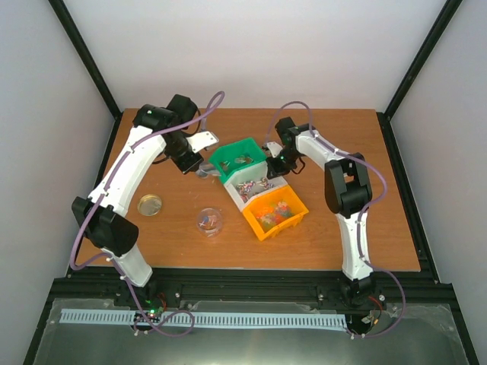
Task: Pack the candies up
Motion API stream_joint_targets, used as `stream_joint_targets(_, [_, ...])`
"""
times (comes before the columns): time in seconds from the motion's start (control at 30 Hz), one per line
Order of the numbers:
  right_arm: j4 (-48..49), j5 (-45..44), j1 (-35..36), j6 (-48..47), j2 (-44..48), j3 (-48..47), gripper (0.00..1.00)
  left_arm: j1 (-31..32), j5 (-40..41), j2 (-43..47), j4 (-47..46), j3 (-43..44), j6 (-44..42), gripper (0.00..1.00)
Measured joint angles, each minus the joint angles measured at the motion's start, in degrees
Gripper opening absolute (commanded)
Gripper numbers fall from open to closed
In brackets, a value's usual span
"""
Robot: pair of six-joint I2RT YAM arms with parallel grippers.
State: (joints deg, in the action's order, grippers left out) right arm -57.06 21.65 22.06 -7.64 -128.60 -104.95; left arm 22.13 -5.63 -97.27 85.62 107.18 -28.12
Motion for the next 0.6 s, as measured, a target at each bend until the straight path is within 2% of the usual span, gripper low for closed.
stream_joint_targets(0.3, [6.9, 22.2, -8.3, 1.4, 0.2, 9.3, 0.03, -0.5, -3.5, -0.3, 0.1, 1.5, 0.2, 0.01])
stream_joint_targets(0.5, [11.6, 29.3, -8.9, 2.7, 0.3, 14.3, 0.03, -0.5, -4.8, -0.3, 0.2, 2.0, 0.4, 0.01])
stream_joint_targets(0.6, [12.9, 29.7, -8.4, 3.2, 1.1, 16.0, 0.03, -0.5, -4.9, -0.3, 0.2, 2.0, 0.5, 0.01])
